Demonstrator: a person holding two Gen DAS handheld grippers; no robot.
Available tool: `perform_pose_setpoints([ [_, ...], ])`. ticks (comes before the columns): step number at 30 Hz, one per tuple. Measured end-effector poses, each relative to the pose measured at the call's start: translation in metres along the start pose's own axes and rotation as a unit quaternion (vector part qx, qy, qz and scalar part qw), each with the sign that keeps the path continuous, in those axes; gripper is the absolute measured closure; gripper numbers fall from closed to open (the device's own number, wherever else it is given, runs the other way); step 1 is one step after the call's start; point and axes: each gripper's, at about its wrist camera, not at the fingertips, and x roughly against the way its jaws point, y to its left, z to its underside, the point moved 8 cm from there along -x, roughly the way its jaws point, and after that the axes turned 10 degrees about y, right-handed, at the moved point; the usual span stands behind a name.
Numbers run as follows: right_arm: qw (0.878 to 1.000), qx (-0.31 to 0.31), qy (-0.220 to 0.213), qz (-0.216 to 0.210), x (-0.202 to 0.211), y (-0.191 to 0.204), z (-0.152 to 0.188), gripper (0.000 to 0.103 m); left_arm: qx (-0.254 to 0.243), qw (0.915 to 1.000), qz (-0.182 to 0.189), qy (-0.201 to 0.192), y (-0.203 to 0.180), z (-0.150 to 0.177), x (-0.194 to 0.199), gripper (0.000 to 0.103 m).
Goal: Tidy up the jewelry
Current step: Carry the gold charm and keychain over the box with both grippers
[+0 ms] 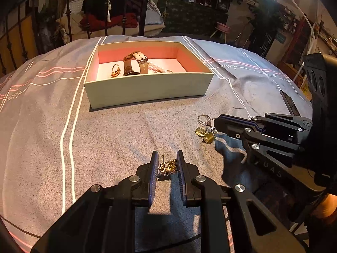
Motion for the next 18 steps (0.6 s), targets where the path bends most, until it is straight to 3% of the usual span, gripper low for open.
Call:
perform_pose_setpoints([
  [11, 0.999, -0.001, -0.044, -0.015, 0.028, -0.006, -0.038, 0.098, 0.009, 0.9988, -0.001, -0.048, 0.013, -0.052, 0.029, 0.086],
  [18, 0.996, 0.01, -0.083, -0.01, 0.041, -0.005, -0.092, 0.098, 0.011, 0.997, -0.001, -0.076, 0.018, -0.109, 0.04, 0.086],
])
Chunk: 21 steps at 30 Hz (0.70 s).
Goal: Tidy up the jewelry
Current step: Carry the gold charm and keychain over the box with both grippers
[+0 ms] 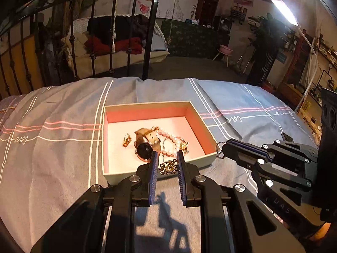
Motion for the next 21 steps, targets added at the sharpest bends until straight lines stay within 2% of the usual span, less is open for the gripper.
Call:
perform_pose_setpoints([
  [5, 1.0, -0.005, -0.016, 0.004, -0.009, -0.005, -0.038, 0.098, 0.009, 0.9998, -0.003, -0.019, 0.004, -0.05, -0.001, 0.086],
  [8, 1.0, -0.01, -0.014, 0.009, -0.021, -0.011, -0.049, 0.098, 0.021, 0.9997, -0.001, -0.012, 0.01, -0.068, -0.01, 0.086],
  [12, 1.0, -0.015, 0.001, 0.015, -0.045, -0.017, -0.05, 0.098, 0.031, 0.9995, -0.011, 0.004, 0.019, -0.075, -0.032, 0.086],
  [21, 0.998, -0.041, 0.037, 0.009, -0.085, -0.03, -0.034, 0.098, 0.039, 0.9979, -0.014, 0.05, 0.03, -0.065, -0.071, 0.086],
])
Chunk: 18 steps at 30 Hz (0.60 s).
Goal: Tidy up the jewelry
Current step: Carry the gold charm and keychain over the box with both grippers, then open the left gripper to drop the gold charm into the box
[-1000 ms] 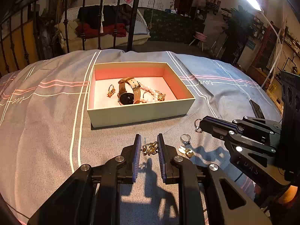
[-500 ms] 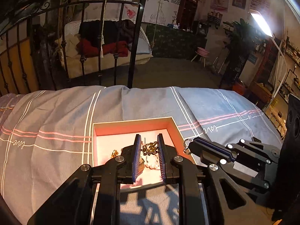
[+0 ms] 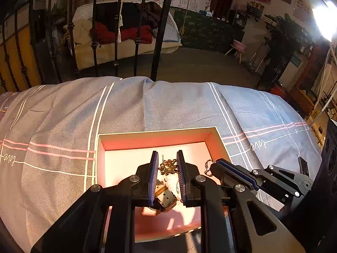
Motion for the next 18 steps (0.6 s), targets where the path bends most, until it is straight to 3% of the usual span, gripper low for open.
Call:
perform_pose_setpoints([
  [18, 0.999, 0.007, 0.033, -0.007, -0.022, 0.005, 0.012, 0.098, 0.001, 0.9998, -0.008, 0.019, 0.001, 0.004, -0.014, 0.086],
])
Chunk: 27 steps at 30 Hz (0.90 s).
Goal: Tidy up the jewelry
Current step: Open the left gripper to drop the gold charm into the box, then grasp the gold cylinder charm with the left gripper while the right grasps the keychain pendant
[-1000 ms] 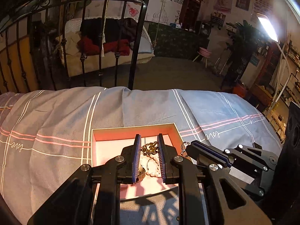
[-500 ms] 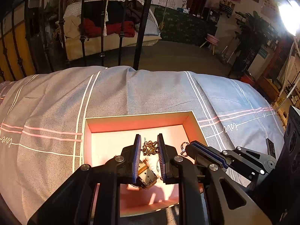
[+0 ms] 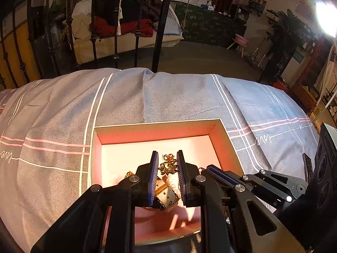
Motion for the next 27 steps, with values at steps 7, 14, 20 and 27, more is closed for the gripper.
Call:
perform_pose_setpoints([
  [7, 1.0, 0.001, -0.005, -0.003, 0.012, 0.001, 0.006, 0.092, 0.005, 0.9999, -0.008, -0.004, 0.002, 0.008, 0.008, 0.072],
  [14, 0.999, 0.02, -0.033, 0.014, 0.056, 0.011, 0.04, 0.043, -0.002, 0.9994, 0.021, -0.027, -0.009, 0.047, 0.04, 0.048],
  [20, 1.0, 0.011, 0.007, 0.006, 0.058, 0.019, 0.112, 0.042, 0.007, 0.9987, 0.045, -0.022, -0.011, 0.112, 0.049, 0.043],
  [27, 0.999, 0.017, 0.038, -0.004, 0.05, 0.026, 0.139, 0.044, -0.001, 0.9991, 0.034, 0.025, -0.009, 0.16, 0.02, 0.043],
])
